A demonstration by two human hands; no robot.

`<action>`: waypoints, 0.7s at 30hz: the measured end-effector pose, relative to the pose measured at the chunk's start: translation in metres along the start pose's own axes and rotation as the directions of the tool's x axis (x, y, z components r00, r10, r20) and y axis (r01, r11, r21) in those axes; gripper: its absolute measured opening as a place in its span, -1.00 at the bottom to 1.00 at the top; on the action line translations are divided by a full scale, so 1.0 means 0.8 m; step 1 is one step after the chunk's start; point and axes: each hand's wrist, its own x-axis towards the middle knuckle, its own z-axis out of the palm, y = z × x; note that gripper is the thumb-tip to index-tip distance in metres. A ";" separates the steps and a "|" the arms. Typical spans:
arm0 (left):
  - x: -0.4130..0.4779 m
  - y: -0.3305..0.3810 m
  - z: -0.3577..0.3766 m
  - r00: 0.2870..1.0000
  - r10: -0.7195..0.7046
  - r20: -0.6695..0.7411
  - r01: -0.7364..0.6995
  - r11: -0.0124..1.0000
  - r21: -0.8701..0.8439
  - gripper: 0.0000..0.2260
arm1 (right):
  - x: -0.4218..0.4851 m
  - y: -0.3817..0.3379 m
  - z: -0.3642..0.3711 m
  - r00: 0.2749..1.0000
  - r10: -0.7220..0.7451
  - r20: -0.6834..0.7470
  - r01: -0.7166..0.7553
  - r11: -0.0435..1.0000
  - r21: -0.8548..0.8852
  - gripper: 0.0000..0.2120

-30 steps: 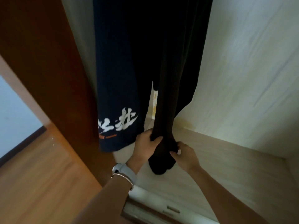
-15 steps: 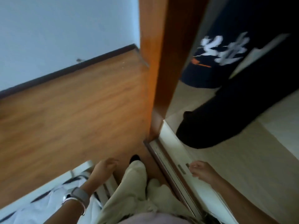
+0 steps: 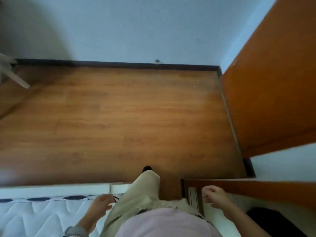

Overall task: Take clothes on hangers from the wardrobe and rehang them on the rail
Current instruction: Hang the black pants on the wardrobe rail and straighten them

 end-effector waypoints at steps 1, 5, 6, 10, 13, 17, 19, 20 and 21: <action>0.007 0.013 -0.011 1.000 -0.006 0.008 0.006 1.000 -0.026 -0.79 | 0.005 -0.030 0.001 1.000 -0.017 0.000 0.017 1.000 -0.025 -0.86; 0.034 0.071 -0.048 0.998 0.008 -0.065 -0.017 0.989 -0.144 -0.79 | 0.026 -0.148 0.005 0.994 -0.110 0.011 0.111 0.989 -0.095 -0.81; 0.038 0.085 -0.056 0.997 0.012 -0.072 -0.023 0.986 -0.162 -0.78 | 0.033 -0.177 0.007 0.991 -0.134 0.015 0.134 0.983 -0.126 -0.81; 0.068 0.127 -0.086 0.990 0.009 -0.144 -0.047 0.964 -0.262 -0.80 | 0.067 -0.285 0.022 0.981 -0.190 0.021 0.190 0.956 -0.224 -0.84; 0.088 0.138 -0.102 0.983 -0.079 -0.163 0.018 0.937 -0.348 -0.81 | 0.101 -0.353 0.035 0.983 -0.177 0.040 0.181 0.929 -0.323 -0.83; 0.114 0.151 -0.113 0.956 -0.254 -0.150 0.147 0.853 -0.501 -0.76 | 0.153 -0.444 0.056 0.986 -0.155 0.064 0.166 0.859 -0.484 -0.76; 0.127 0.171 -0.119 0.934 -0.336 -0.122 0.211 0.794 -0.571 -0.76 | 0.179 -0.499 0.065 0.982 -0.146 0.117 0.187 0.781 -0.596 -0.74; 0.131 0.185 -0.122 0.930 -0.341 -0.135 0.201 0.782 -0.590 -0.77 | 0.186 -0.523 0.070 0.977 -0.156 0.143 0.211 0.751 -0.626 -0.75; 0.140 0.202 -0.128 0.926 -0.344 -0.154 0.178 0.760 -0.625 -0.78 | 0.198 -0.559 0.080 0.969 -0.174 0.177 0.247 0.715 -0.654 -0.76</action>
